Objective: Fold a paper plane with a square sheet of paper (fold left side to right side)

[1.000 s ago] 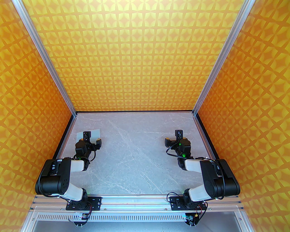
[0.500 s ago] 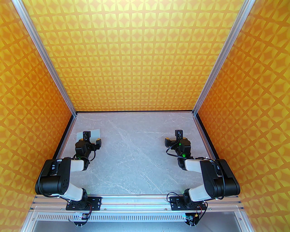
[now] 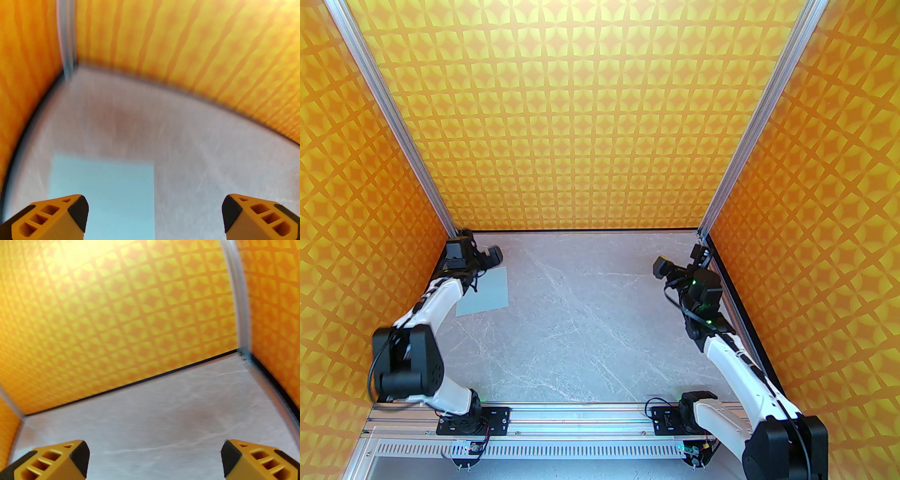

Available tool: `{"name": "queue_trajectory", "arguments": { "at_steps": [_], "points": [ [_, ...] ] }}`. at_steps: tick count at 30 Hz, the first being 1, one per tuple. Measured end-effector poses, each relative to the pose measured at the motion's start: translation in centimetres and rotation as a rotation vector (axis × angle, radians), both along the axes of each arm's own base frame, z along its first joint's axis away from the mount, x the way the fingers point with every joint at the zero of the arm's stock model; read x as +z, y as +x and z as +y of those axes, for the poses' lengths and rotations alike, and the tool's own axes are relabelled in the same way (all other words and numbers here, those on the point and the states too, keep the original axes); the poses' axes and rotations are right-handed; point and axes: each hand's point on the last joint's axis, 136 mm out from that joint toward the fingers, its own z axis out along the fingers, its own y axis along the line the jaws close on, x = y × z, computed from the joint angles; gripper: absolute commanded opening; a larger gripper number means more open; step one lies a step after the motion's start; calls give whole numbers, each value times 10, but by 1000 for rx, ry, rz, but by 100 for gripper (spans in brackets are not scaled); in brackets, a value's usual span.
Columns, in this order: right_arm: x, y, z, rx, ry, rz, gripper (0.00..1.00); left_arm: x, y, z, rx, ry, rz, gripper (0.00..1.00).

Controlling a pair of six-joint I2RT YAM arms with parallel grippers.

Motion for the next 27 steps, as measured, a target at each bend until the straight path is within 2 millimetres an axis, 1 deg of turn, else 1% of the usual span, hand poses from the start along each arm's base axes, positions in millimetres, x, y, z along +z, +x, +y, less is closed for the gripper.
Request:
{"name": "queue_trajectory", "arguments": {
  "at_steps": [3, 4, 7, 10, 12, 14, 15, 17, 20, 23, 24, 27],
  "points": [
    [-13, -8, 17, 78, 52, 70, 99, -64, -22, -9, 20, -58, 191, 100],
    [-16, -12, 23, 103, 63, 91, 99, -77, -27, -13, 20, -74, 231, 100],
    [-18, -26, 44, 184, 85, 122, 99, -100, -35, -24, 17, -102, 304, 100],
    [-10, -41, 63, 260, 95, 118, 99, -98, -32, -34, 12, -125, 297, 100],
    [-6, -50, 69, 291, 100, 115, 99, -97, -32, -45, 3, -140, 296, 100],
    [-3, -57, 72, 304, 105, 115, 99, -97, -31, -59, -13, -157, 290, 99],
    [-3, -60, 73, 313, 106, 116, 99, -97, -31, -69, -27, -162, 287, 97],
    [-3, -64, 74, 321, 108, 122, 99, -97, -32, -88, -52, -174, 275, 97],
    [-7, -69, 77, 333, 109, 147, 99, -95, -45, -131, -117, -201, 252, 97],
    [-12, -73, 80, 345, 111, 172, 99, -93, -71, -187, -207, -240, 246, 97],
    [-14, -74, 81, 348, 113, 179, 99, -93, -78, -201, -231, -250, 246, 97],
    [-19, -77, 83, 359, 118, 206, 99, -91, -104, -253, -313, -293, 245, 98]
  ]
}}
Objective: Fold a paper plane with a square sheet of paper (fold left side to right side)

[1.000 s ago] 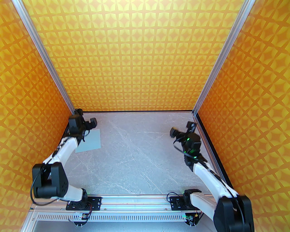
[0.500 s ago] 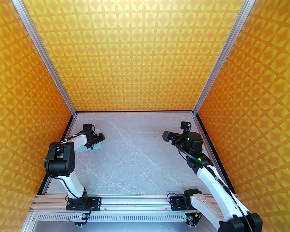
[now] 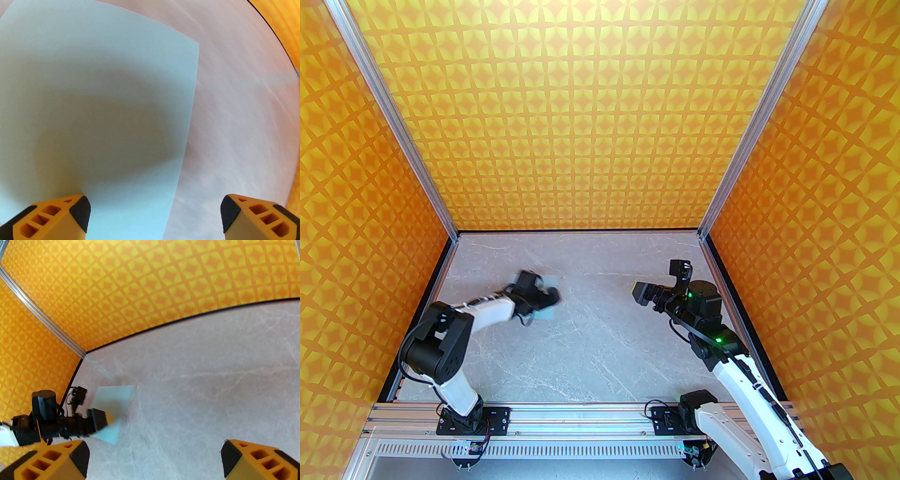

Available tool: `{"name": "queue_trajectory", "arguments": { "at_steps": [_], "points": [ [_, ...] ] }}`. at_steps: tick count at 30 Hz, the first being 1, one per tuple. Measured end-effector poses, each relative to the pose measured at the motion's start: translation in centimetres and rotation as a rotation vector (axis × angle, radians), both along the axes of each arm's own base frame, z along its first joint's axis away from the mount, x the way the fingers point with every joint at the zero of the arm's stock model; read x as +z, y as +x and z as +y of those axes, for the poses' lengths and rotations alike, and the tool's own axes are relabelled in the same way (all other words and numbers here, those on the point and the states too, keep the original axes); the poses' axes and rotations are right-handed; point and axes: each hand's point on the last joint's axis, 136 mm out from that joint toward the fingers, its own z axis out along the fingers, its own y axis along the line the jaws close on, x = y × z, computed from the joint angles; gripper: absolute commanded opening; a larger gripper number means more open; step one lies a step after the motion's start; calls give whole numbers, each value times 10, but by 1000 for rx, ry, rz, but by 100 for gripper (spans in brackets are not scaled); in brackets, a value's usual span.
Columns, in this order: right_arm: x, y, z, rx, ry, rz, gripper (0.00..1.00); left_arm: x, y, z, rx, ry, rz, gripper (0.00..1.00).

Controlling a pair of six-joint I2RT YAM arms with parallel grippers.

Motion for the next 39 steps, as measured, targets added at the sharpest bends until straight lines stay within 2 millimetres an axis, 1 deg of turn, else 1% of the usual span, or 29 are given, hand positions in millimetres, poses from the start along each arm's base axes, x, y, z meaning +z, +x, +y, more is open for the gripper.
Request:
{"name": "queue_trajectory", "arguments": {
  "at_steps": [2, 4, 6, 8, 10, 12, 14, 15, 16, 18, 20, 22, 23, 24, 25, 27, 28, 30, 31, 32, 34, 36, 38, 39],
  "points": [
    [-3, -2, 2, 6, 0, 13, 99, 2, -17, -30, -36, -29, 2, 98],
    [-6, -4, 4, 12, 0, 31, 99, 3, -40, -63, -80, -60, 15, 98],
    [-11, -7, 5, 17, -2, 54, 99, 4, -59, -90, -119, -83, 27, 98],
    [-16, -10, 6, 19, -2, 78, 99, 6, -74, -114, -149, -105, 43, 98],
    [-20, -12, 8, 22, 0, 100, 99, 7, -83, -129, -160, -117, 59, 100],
    [-25, -15, 10, 27, 2, 118, 98, 10, -84, -132, -150, -118, 65, 99],
    [-35, -18, 12, 34, 2, 144, 91, 13, -80, -129, -131, -106, 57, 99],
    [-40, -20, 13, 37, 2, 159, 85, 16, -78, -124, -119, -90, 50, 99],
    [-48, -23, 15, 43, 2, 181, 76, 22, -77, -120, -112, -79, 38, 99],
    [-68, -28, 22, 59, 2, 236, 62, 41, -72, -109, -100, -59, -9, 99],
    [-89, -34, 32, 82, 2, 293, 59, 64, -65, -98, -97, -47, -84, 99],
    [-115, -41, 44, 106, -11, 361, 49, 88, -60, -81, -85, -52, -159, 99],
    [-126, -45, 49, 120, -22, 389, 46, 96, -57, -69, -75, -51, -187, 99],
    [-138, -49, 57, 134, -31, 425, 41, 101, -53, -57, -65, -51, -206, 99],
    [-148, -51, 64, 146, -45, 458, 36, 102, -50, -45, -57, -44, -216, 99],
    [-165, -51, 76, 165, -67, 498, 28, 97, -42, -18, -31, -22, -219, 99],
    [-175, -51, 81, 175, -84, 526, 25, 88, -40, -5, -24, -9, -204, 99],
    [-187, -46, 91, 179, -101, 565, 25, 68, -38, 16, -15, -3, -161, 99],
    [-192, -41, 97, 182, -108, 578, 17, 57, -39, 25, -14, 2, -133, 99],
    [-194, -36, 101, 184, -113, 583, 15, 48, -41, 30, -19, 4, -108, 99],
    [-198, -26, 112, 184, -114, 594, 16, 35, -44, 32, -46, -1, -67, 99],
    [-200, -17, 119, 182, -112, 593, 15, 28, -46, 27, -82, -12, -49, 99],
    [-204, -10, 122, 169, -119, 599, 14, 23, -48, 24, -109, -19, -35, 99],
    [-206, -8, 122, 161, -124, 604, 11, 20, -49, 23, -120, -22, -27, 99]
  ]
}}
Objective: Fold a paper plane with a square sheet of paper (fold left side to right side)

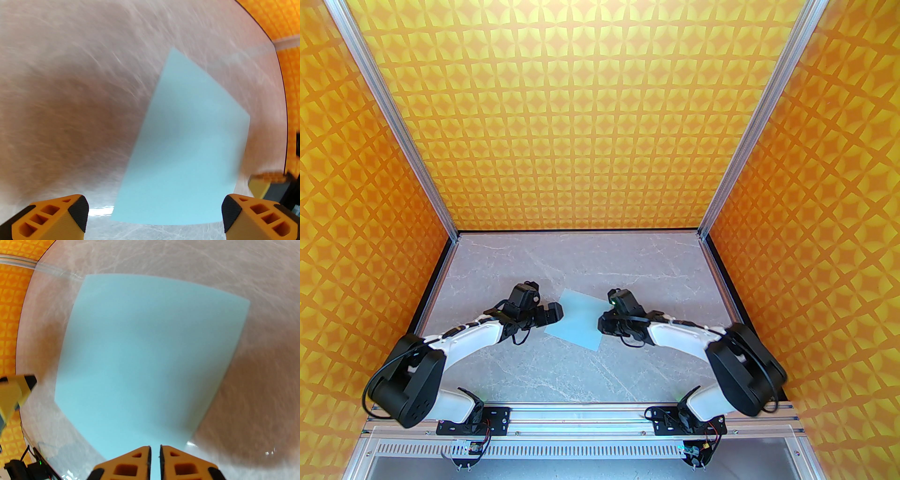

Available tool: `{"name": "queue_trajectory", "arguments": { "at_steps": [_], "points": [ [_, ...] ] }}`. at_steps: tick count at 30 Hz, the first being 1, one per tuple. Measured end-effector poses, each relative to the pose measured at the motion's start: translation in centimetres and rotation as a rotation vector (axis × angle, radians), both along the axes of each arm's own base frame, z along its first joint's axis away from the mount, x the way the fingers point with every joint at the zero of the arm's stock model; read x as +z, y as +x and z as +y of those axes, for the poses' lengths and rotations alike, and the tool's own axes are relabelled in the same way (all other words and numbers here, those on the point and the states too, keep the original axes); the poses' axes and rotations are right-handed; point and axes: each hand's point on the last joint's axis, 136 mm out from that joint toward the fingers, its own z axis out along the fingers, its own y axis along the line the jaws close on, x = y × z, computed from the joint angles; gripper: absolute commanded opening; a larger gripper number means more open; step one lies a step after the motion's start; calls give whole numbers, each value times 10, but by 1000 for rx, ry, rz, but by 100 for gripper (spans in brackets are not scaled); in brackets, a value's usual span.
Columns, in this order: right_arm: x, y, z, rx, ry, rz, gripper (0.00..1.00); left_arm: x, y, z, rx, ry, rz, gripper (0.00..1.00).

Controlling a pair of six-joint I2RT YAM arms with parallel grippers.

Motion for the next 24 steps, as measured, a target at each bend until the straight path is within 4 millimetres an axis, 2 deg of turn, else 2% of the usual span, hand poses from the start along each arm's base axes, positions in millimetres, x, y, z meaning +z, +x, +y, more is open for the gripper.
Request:
{"name": "queue_trajectory", "arguments": {
  "at_steps": [2, 6, 8, 17, 24],
  "points": [
    [-5, 3, -1, -11, -21, 6, 6, -4, -1, -1, -14, -2, 9, 99],
    [-12, 8, -5, -33, -70, 29, 4, -5, 0, -1, -26, -6, 9, 99],
    [-15, 11, -8, -42, -95, 35, 0, -5, 0, -1, -30, -6, 7, 99],
    [-20, 30, -1, 11, -173, 33, 0, -19, -5, -5, -75, 1, 48, 99],
    [-20, 36, 7, 83, -188, 13, 0, -19, -3, -8, -85, -15, 62, 99]
  ]
}}
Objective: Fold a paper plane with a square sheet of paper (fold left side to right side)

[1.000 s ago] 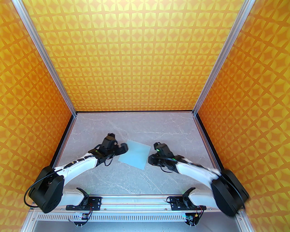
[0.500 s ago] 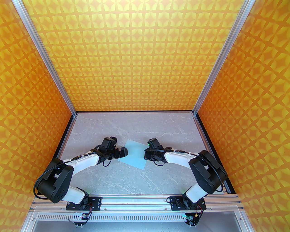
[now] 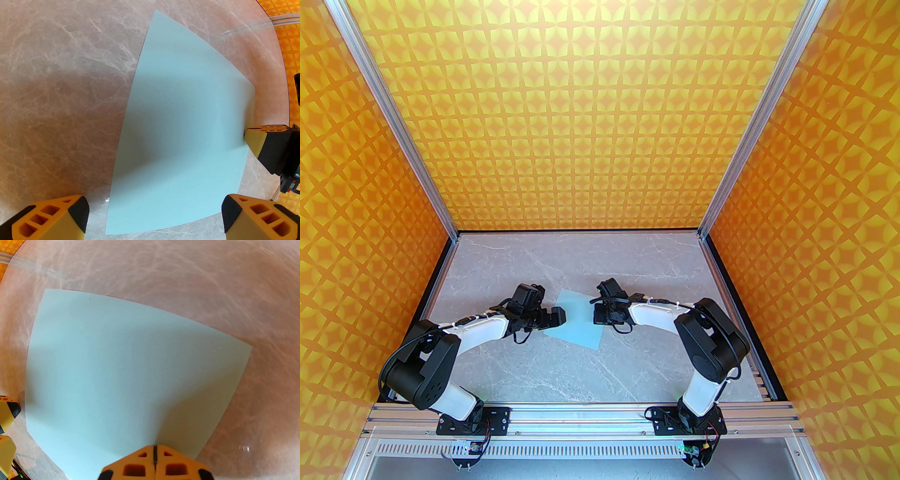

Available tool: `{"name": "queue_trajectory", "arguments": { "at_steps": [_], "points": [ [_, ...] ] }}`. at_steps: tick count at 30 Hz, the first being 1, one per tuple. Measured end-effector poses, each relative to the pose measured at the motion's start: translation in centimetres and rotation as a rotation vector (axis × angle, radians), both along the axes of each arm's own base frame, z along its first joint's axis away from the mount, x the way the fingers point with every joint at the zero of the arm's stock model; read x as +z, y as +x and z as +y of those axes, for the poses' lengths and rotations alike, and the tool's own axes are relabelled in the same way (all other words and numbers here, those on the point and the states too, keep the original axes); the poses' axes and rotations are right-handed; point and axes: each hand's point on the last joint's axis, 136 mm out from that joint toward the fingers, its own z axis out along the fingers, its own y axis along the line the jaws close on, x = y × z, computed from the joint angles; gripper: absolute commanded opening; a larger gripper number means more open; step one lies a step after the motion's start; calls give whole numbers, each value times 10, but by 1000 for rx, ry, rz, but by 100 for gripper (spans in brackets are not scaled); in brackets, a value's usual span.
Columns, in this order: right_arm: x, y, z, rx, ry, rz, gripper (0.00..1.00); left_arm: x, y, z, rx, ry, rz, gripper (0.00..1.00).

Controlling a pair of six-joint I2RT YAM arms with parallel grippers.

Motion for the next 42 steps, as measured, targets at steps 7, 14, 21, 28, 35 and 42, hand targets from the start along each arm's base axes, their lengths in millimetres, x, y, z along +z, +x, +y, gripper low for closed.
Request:
{"name": "queue_trajectory", "arguments": {
  "at_steps": [7, 14, 21, 28, 35, 42],
  "points": [
    [0, 1, 3, 30, -4, -2, 0, 0, 0, -2, -7, -13, 25, 100],
    [-1, 0, 4, 36, 2, 2, 0, 1, 1, -5, -4, -34, 36, 100],
    [-1, 0, 4, 36, 3, 2, 0, 6, -3, -27, -59, -108, 40, 100],
    [-1, 1, 5, 38, 11, -3, 0, 14, -20, -57, -160, -176, 65, 99],
    [1, -2, 6, 43, 23, -4, 2, 17, -18, -53, -151, -148, 51, 99],
    [52, -4, 3, 20, 74, -77, 2, 37, 1, -41, -124, -131, -33, 99]
  ]
}}
